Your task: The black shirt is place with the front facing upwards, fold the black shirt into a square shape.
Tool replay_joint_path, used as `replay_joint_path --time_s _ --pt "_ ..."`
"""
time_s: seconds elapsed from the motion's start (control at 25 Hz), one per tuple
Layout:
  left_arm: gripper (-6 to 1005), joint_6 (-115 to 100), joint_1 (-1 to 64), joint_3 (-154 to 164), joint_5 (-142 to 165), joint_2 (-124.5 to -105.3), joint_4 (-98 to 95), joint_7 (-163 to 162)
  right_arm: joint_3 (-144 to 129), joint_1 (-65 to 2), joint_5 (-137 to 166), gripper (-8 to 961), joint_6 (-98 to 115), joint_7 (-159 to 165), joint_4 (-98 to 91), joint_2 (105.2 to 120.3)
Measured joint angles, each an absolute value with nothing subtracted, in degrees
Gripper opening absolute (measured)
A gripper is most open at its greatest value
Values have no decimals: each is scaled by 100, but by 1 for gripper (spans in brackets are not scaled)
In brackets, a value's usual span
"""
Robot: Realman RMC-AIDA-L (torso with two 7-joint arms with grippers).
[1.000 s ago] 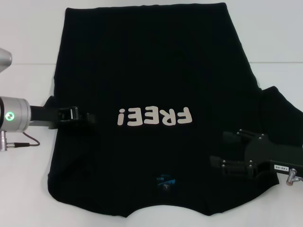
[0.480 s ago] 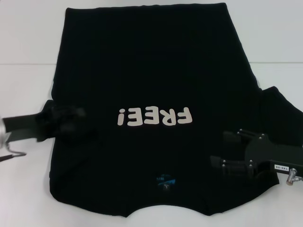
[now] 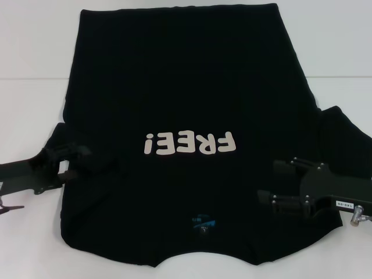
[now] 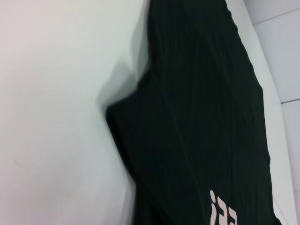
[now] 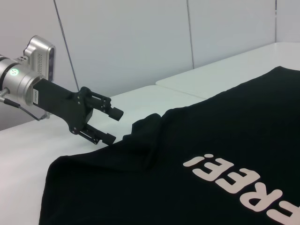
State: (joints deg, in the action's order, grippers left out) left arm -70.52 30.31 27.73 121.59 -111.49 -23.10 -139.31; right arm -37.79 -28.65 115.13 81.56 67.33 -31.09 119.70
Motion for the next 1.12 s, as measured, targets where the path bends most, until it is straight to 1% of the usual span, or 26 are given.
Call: replay_joint_path --time_s 1.12 --pt "778 -6367 3305 2759 12129 -11308 -2065 -13934 -3779 -2803 11513 915 8199 6732 -3106 11970"
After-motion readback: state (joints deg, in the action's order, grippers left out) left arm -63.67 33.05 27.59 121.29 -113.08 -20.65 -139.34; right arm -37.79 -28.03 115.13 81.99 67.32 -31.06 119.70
